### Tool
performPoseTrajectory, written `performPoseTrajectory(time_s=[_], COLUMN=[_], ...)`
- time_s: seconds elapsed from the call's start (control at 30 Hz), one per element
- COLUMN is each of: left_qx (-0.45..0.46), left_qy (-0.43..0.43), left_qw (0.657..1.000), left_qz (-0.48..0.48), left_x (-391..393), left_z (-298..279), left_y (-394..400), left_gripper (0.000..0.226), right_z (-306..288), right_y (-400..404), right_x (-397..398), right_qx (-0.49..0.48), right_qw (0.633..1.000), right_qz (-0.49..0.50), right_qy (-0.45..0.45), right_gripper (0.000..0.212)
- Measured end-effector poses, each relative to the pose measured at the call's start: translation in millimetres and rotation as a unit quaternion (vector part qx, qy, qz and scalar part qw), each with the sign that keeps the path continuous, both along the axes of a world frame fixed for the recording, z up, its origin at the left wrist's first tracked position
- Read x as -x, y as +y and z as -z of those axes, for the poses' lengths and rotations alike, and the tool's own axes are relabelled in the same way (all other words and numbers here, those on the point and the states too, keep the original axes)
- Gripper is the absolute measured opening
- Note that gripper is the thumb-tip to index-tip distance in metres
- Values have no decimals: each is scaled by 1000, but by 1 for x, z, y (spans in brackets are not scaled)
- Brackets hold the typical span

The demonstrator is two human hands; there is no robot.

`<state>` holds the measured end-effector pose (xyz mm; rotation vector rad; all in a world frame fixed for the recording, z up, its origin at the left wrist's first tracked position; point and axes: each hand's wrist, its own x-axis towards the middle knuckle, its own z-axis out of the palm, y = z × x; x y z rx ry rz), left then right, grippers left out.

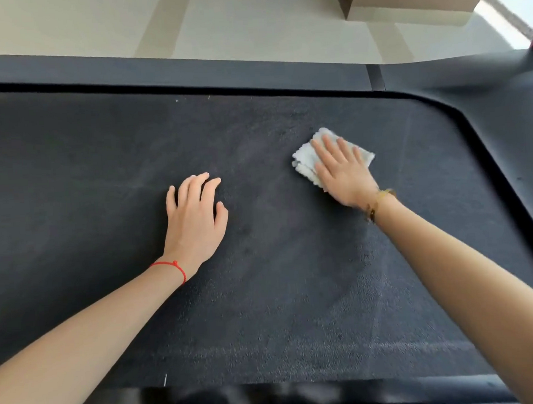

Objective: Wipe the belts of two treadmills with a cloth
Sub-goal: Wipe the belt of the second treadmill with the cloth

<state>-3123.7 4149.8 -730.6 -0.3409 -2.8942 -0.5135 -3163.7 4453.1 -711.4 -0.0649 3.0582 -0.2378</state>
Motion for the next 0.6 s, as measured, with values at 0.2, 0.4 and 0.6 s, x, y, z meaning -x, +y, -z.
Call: performPoseTrajectory(time_s=[0.2, 0.4, 0.6], left_qx=[7, -1, -2], left_qy=[-11, -10, -19], left_qw=[1000, 1000, 1000], left_qz=[-7, -5, -6], left_x=[0, -1, 1], left_z=[-4, -4, -6], left_y=[2, 3, 3], left_gripper=[44, 43, 43], right_z=[1, 0, -5], right_y=[-19, -47, 5], right_x=[33, -12, 64], right_qx=[-11, 10, 30], right_qw=[999, 984, 997], right_qz=[29, -177, -67], right_qy=[-20, -14, -21], right_gripper=[56, 55, 57])
